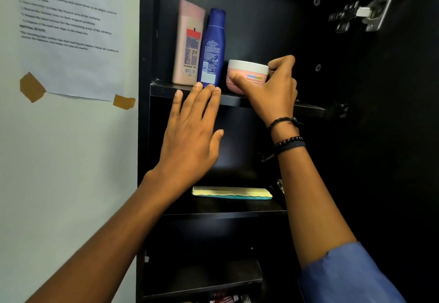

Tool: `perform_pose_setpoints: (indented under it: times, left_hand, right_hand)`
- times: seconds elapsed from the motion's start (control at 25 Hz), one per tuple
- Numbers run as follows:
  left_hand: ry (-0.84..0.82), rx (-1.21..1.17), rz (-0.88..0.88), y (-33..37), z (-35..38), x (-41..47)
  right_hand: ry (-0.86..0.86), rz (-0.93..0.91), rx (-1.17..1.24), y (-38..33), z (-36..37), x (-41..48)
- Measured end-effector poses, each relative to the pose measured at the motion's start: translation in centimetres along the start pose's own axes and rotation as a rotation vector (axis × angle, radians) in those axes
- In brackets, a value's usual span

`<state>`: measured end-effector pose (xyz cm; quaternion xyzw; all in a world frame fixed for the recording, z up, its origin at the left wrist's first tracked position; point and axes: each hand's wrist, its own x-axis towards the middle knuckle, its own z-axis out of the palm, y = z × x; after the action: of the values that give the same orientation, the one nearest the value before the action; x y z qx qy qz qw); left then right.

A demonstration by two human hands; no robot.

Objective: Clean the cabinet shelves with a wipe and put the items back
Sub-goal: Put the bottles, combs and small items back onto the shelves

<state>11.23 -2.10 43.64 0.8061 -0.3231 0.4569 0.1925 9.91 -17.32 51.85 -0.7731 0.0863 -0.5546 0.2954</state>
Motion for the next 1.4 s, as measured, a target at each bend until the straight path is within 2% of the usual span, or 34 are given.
perform_pose_setpoints:
  times: [0.2,0.44,0.72,0.88,1.04,1.16,1.4]
  left_hand:
    - [-0.012,0.001,0.003,-0.1,0.4,-0.1]
    - [-0.015,-0.116,-0.003,0.6,0.7,-1.0]
    - [-0.071,-0.296,0.012,3.3,3.2,-7.4]
    - [-0.255,-0.458,0.021,5.2,6.2,-14.4]
    - [-0.455,-0.547,-0.015,7.1,10.0,-23.6]
    - [-0.645,-0.612,-0.099,8.1,12.7,-30.4]
    - [-0.981,-0.606,-0.219,7.8,16.3,-39.7]
  right_hand:
    - [0.024,-0.045,-0.031,0.5,0.2,-0.6]
    - [0.121,-0.179,0.125,2.5,-0.8,-5.0]
    - [0.056,-0.059,0.068,6.9,-1.8,-15.3]
    - [-0.056,0.04,0.014,11.3,-2.3,-23.9]
    - [-0.188,0.236,-0.048,17.6,-2.4,-33.9]
    - [-0.33,0.425,-0.111,22.0,-2.8,-40.3]
    - [-0.713,0.642,-0.346,28.2,-4.9,-47.0]
